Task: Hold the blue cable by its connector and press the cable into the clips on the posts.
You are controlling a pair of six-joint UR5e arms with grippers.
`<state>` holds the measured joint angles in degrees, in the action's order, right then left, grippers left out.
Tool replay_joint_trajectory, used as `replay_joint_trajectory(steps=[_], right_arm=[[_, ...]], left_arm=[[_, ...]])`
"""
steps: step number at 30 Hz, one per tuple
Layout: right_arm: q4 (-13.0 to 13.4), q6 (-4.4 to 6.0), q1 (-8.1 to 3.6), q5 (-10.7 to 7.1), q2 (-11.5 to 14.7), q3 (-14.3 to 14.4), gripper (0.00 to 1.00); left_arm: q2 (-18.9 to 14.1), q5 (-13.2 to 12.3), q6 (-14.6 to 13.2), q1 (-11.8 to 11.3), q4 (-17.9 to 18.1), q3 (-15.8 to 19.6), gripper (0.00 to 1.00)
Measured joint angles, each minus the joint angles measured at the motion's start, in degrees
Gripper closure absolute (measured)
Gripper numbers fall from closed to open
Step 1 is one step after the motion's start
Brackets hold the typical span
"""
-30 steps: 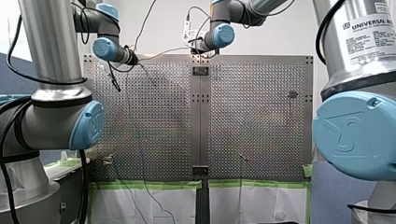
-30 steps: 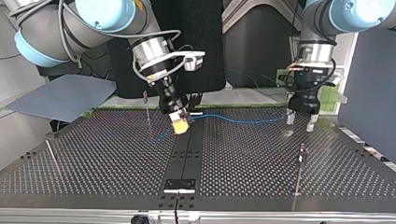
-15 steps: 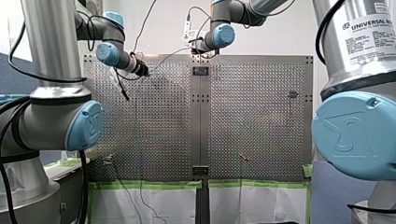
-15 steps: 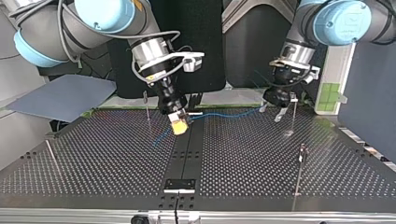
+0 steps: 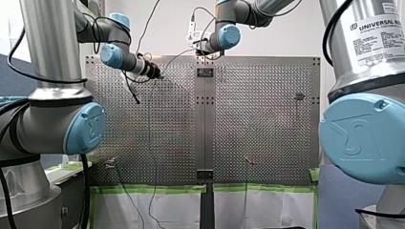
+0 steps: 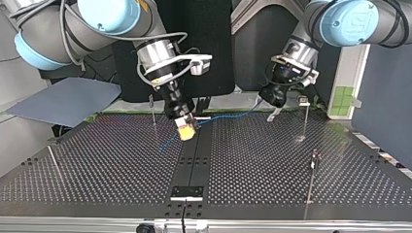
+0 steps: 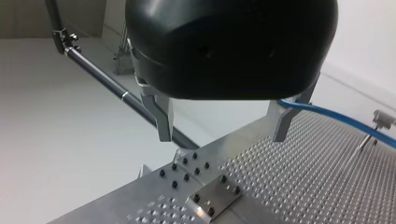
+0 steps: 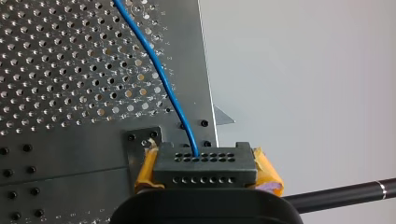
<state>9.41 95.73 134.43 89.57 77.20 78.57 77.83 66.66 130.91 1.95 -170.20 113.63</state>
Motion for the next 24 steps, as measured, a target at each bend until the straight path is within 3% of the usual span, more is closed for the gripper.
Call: replay_joint_trajectory(steps=[8,17,24], right_arm=[[0.0,0.01,-0.13,-0.01,0.0,0.0,1.00],[0.0,0.00,-0.23,-0.06,0.0,0.0,1.00],[0.0,0.00,-0.11,-0.08,0.0,0.0,1.00]], left_arm=[[-1.5,-2.7,-1.0,-0.6,-0.1,-0.6,0.02],[-5.0,0.9,-5.2,-2.4,1.0,-1.6,0.02],[-3.0,4.6,-8.9,-3.8,0.9,-1.7,0.02]])
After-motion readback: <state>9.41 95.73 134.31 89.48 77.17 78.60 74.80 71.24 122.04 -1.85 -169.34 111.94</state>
